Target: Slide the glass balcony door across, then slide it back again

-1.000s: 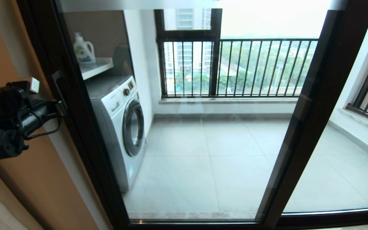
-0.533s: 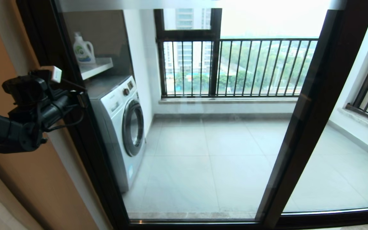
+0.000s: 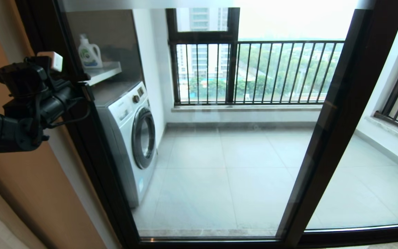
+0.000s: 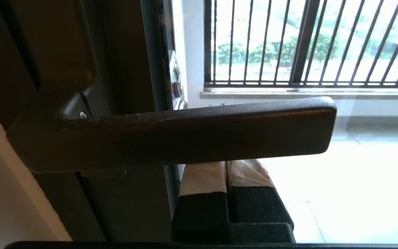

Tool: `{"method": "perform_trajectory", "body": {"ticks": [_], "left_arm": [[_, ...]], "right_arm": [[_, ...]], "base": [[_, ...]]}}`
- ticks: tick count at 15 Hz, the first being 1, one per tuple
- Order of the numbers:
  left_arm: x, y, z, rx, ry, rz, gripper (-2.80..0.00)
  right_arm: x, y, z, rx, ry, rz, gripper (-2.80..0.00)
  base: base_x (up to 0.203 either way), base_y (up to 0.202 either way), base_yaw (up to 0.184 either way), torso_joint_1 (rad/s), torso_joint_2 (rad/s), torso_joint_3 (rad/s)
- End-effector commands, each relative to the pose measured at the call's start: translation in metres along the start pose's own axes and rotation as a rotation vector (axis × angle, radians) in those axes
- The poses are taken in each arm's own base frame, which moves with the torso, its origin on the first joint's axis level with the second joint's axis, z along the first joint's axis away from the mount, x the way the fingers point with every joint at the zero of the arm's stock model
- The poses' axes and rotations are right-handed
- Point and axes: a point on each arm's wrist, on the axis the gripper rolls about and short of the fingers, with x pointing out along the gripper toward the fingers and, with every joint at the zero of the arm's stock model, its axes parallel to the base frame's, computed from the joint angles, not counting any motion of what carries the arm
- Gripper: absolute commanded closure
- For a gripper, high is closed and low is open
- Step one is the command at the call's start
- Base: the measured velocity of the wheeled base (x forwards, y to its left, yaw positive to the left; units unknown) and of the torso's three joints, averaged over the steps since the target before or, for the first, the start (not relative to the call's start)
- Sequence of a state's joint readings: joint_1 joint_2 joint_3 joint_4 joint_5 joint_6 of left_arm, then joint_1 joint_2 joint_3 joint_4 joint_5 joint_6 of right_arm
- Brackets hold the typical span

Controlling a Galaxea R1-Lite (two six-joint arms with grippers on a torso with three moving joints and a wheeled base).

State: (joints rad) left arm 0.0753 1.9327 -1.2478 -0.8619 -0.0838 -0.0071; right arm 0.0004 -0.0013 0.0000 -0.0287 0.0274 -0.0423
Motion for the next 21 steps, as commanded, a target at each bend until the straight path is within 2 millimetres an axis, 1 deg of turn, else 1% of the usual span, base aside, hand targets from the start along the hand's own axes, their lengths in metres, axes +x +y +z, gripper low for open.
{"method": "perform_trajectory", "body": {"ticks": [1, 3, 7, 9, 10, 11, 14, 16, 17, 19, 21], "left_arm": [[-0.017, -0.002, 0.009, -0.001, -0.008, -0.008, 0.00], [-0.034, -0.003, 0.000, -0.013, 0.045, -0.014, 0.00], [-0.070, -0.006, -0.035, -0.036, 0.146, -0.023, 0.00], [-0.089, -0.006, -0.052, -0.039, 0.144, -0.025, 0.00], [-0.101, -0.002, -0.058, -0.041, 0.141, -0.023, 0.00], [-0.114, 0.002, -0.059, -0.044, 0.138, -0.024, 0.00], [-0.161, 0.009, -0.036, -0.072, 0.080, -0.058, 0.00], [-0.190, 0.007, -0.021, -0.075, 0.035, -0.081, 0.00], [-0.205, 0.004, -0.011, -0.069, 0.003, -0.099, 0.00], [-0.236, -0.004, 0.016, -0.085, -0.054, -0.129, 0.00], [-0.270, -0.013, 0.053, -0.191, -0.072, -0.179, 0.00]], "right_arm": [[0.001, 0.000, -0.003, 0.000, 0.012, 0.002, 0.00], [0.001, 0.000, -0.003, 0.000, 0.011, 0.003, 0.00], [0.001, 0.000, -0.003, 0.000, 0.012, 0.002, 0.00], [0.001, 0.000, -0.003, 0.000, 0.011, 0.003, 0.00], [0.001, 0.000, -0.003, 0.000, 0.012, 0.002, 0.00], [0.001, 0.000, -0.003, 0.000, 0.011, 0.003, 0.00], [0.001, 0.000, -0.003, 0.000, 0.011, 0.003, 0.00], [0.001, 0.000, -0.003, 0.000, 0.011, 0.003, 0.00], [0.001, 0.000, -0.003, 0.000, 0.011, 0.003, 0.00], [0.001, 0.000, -0.003, 0.000, 0.012, 0.002, 0.00], [0.001, 0.000, -0.003, 0.000, 0.012, 0.002, 0.00]], "base": [[0.000, 0.000, 0.000, 0.000, 0.00, 0.000], [0.000, 0.000, 0.000, 0.000, 0.00, 0.000], [0.000, 0.000, 0.000, 0.000, 0.00, 0.000], [0.000, 0.000, 0.000, 0.000, 0.00, 0.000], [0.000, 0.000, 0.000, 0.000, 0.00, 0.000], [0.000, 0.000, 0.000, 0.000, 0.00, 0.000], [0.000, 0.000, 0.000, 0.000, 0.00, 0.000], [0.000, 0.000, 0.000, 0.000, 0.00, 0.000], [0.000, 0.000, 0.000, 0.000, 0.00, 0.000], [0.000, 0.000, 0.000, 0.000, 0.00, 0.000], [0.000, 0.000, 0.000, 0.000, 0.00, 0.000]]}}
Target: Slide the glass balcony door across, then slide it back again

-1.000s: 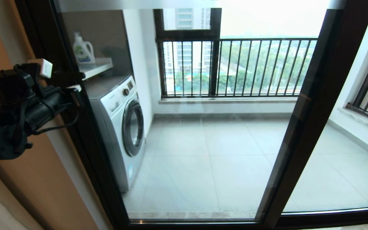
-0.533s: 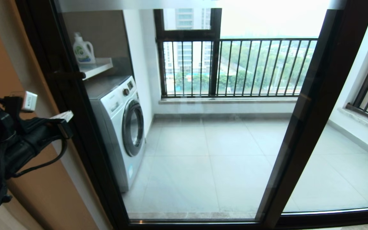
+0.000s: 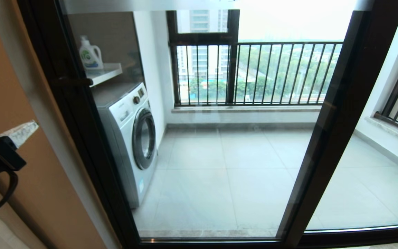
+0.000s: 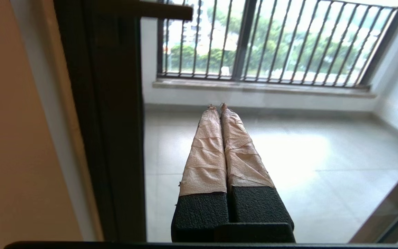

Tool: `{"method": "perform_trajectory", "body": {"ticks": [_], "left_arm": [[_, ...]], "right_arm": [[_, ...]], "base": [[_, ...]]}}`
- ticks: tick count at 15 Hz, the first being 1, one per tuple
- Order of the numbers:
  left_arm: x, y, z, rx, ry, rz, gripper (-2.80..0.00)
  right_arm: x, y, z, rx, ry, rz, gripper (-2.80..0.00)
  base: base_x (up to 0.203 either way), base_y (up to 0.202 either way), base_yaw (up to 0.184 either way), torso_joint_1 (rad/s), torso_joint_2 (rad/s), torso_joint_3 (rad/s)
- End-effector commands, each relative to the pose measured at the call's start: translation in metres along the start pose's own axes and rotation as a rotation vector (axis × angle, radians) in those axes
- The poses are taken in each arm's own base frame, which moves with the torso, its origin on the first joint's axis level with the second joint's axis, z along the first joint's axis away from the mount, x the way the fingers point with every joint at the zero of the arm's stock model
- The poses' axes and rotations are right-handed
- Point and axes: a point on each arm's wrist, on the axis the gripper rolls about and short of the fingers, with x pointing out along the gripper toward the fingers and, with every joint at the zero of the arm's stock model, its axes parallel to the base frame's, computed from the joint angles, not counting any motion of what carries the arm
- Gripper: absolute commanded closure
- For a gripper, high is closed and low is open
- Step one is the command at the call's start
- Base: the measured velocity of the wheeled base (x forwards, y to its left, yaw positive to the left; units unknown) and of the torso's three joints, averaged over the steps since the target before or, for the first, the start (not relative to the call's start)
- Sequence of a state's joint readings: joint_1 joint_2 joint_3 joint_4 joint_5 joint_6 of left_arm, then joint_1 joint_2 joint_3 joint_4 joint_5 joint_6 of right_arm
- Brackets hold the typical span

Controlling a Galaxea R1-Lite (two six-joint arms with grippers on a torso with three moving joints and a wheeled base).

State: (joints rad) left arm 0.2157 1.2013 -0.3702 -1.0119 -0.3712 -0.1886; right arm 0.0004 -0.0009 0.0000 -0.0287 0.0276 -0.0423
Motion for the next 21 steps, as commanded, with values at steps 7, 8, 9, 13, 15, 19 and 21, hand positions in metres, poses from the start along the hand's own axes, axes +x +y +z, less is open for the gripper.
{"method": "perform_trajectory", "body": {"ticks": [7, 8, 9, 13, 15, 19, 21], "left_arm": [[-0.160, -0.085, 0.079, -0.315, 0.143, -0.427, 0.00], [-0.169, -0.086, 0.076, -0.310, 0.176, -0.500, 0.00], [-0.178, -0.086, 0.075, -0.304, 0.192, -0.549, 0.00], [-0.217, -0.088, 0.043, -0.255, 0.192, -0.554, 0.00], [-0.227, -0.081, 0.001, -0.146, 0.202, -0.490, 0.00], [-0.220, -0.059, -0.076, 0.090, 0.244, -0.109, 0.00], [-0.206, -0.048, -0.109, 0.136, 0.246, 0.046, 0.00]], "right_arm": [[0.001, 0.000, -0.003, 0.000, 0.012, 0.002, 0.00], [0.001, 0.000, -0.003, 0.000, 0.011, 0.003, 0.00], [0.001, 0.000, -0.003, 0.000, 0.011, 0.001, 0.00], [0.001, 0.000, -0.003, 0.000, 0.011, 0.002, 0.00], [0.001, 0.000, -0.003, 0.000, 0.011, 0.001, 0.00], [0.001, 0.000, -0.003, 0.000, 0.011, 0.002, 0.00], [0.001, 0.000, -0.003, 0.001, 0.011, 0.000, 0.00]], "base": [[0.000, 0.000, 0.000, 0.000, 0.00, 0.000], [0.000, 0.000, 0.000, 0.000, 0.00, 0.000], [0.000, 0.000, 0.000, 0.000, 0.00, 0.000], [0.000, 0.000, 0.000, 0.000, 0.00, 0.000], [0.000, 0.000, 0.000, 0.000, 0.00, 0.000], [0.000, 0.000, 0.000, 0.000, 0.00, 0.000], [0.000, 0.000, 0.000, 0.000, 0.00, 0.000]]}}
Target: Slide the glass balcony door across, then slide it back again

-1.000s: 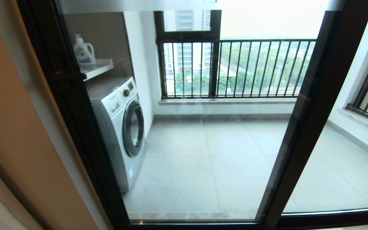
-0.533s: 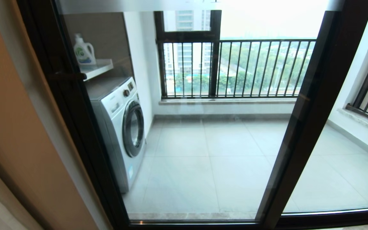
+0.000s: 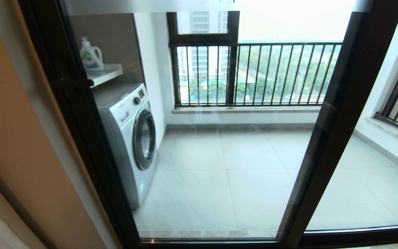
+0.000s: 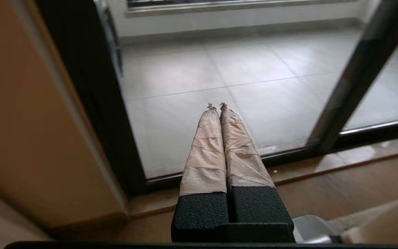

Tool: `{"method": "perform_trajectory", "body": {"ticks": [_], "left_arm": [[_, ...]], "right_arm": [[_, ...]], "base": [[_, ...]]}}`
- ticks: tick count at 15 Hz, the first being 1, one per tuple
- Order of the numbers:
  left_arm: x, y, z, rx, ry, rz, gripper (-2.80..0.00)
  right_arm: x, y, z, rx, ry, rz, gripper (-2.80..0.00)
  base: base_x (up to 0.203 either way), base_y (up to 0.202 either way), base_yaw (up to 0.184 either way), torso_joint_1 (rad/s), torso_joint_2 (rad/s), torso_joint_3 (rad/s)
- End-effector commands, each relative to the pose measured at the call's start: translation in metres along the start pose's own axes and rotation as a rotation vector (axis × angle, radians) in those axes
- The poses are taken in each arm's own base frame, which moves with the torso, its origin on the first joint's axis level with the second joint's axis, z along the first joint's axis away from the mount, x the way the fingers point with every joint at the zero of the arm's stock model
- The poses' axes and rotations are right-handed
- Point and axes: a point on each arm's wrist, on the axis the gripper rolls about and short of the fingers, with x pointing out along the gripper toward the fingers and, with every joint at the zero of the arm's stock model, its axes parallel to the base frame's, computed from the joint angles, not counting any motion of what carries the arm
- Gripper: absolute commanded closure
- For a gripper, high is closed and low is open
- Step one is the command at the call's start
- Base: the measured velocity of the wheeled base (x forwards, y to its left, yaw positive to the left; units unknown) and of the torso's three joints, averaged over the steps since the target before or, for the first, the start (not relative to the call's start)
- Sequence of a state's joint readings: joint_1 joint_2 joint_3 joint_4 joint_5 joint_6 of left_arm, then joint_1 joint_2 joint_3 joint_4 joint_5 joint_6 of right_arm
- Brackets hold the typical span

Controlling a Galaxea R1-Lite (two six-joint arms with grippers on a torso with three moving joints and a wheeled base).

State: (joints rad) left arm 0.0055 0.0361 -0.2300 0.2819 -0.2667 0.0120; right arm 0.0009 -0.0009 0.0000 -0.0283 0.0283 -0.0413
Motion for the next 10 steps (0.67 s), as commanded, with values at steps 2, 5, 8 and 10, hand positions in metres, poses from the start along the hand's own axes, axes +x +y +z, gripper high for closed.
{"method": "perform_trajectory", "body": {"ticks": [2, 5, 8, 10], "left_arm": [[0.0214, 0.0103, -0.0418, 0.032, -0.007, 0.214, 0.00], [0.0198, 0.0110, -0.0324, 0.109, -0.067, 0.260, 0.00], [0.0197, 0.0108, -0.0322, 0.123, -0.066, 0.252, 0.00], [0.0198, 0.0110, -0.0328, 0.100, -0.068, 0.260, 0.00]], "right_arm": [[0.0008, 0.0001, -0.0034, 0.000, 0.011, 0.002, 0.00], [0.0008, 0.0002, -0.0034, 0.000, 0.011, 0.000, 0.00], [0.0008, 0.0002, -0.0034, 0.000, 0.011, 0.000, 0.00], [0.0008, 0.0001, -0.0034, 0.000, 0.011, 0.001, 0.00]], "base": [[0.000, 0.000, 0.000, 0.000, 0.00, 0.000], [0.000, 0.000, 0.000, 0.000, 0.00, 0.000], [0.000, 0.000, 0.000, 0.000, 0.00, 0.000], [0.000, 0.000, 0.000, 0.000, 0.00, 0.000]]}}
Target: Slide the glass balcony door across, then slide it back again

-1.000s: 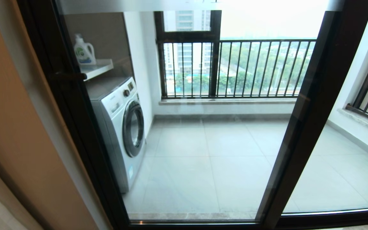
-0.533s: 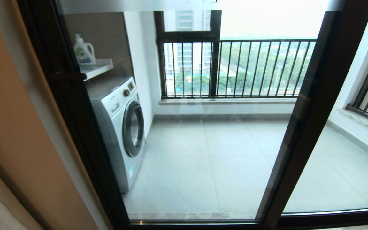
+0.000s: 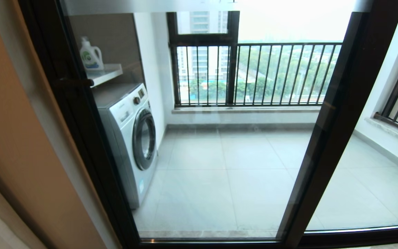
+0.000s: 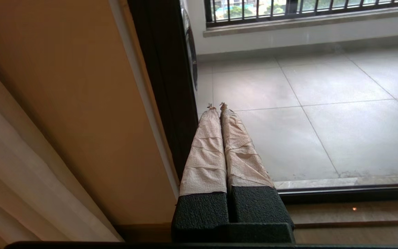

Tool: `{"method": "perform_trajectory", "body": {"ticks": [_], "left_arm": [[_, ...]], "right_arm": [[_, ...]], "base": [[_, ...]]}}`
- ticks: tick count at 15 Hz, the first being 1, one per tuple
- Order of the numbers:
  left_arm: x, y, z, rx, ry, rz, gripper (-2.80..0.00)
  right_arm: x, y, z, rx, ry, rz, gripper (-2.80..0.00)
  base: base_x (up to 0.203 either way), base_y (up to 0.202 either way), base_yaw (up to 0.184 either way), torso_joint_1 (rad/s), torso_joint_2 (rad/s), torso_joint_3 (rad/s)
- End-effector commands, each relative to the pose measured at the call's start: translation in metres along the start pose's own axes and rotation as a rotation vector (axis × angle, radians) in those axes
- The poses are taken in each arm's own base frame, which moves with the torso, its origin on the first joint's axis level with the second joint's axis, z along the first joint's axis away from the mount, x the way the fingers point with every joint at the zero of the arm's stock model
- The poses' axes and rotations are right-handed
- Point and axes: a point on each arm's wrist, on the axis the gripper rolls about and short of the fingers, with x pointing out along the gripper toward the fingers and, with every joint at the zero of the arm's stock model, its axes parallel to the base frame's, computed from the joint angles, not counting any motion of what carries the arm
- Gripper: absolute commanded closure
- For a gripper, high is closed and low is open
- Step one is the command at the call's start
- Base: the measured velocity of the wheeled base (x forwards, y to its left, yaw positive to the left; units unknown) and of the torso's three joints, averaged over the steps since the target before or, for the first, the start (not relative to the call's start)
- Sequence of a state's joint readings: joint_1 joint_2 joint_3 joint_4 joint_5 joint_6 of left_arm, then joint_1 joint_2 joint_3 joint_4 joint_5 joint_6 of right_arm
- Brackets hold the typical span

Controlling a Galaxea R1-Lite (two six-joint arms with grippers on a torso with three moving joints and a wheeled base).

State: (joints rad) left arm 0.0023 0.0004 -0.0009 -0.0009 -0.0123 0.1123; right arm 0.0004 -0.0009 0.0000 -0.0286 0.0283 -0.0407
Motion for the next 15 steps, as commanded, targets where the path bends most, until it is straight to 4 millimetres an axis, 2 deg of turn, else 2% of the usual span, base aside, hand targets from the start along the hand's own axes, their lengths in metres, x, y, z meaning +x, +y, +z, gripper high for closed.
{"method": "perform_trajectory", "body": {"ticks": [1, 3, 15], "left_arm": [[0.0004, 0.0001, -0.0006, -0.052, 0.005, 0.009, 0.00], [0.0003, 0.0002, -0.0003, -0.116, 0.000, 0.013, 0.00], [0.0003, 0.0002, -0.0003, -0.119, 0.000, 0.013, 0.00]], "right_arm": [[0.0008, 0.0001, -0.0034, 0.000, 0.011, 0.001, 0.00], [0.0008, 0.0001, -0.0034, 0.000, 0.011, 0.002, 0.00], [0.0007, 0.0001, -0.0033, 0.015, 0.013, -0.002, 0.00]], "base": [[0.000, 0.000, 0.000, 0.000, 0.00, 0.000], [0.000, 0.000, 0.000, 0.000, 0.00, 0.000], [0.000, 0.000, 0.000, 0.000, 0.00, 0.000]]}}
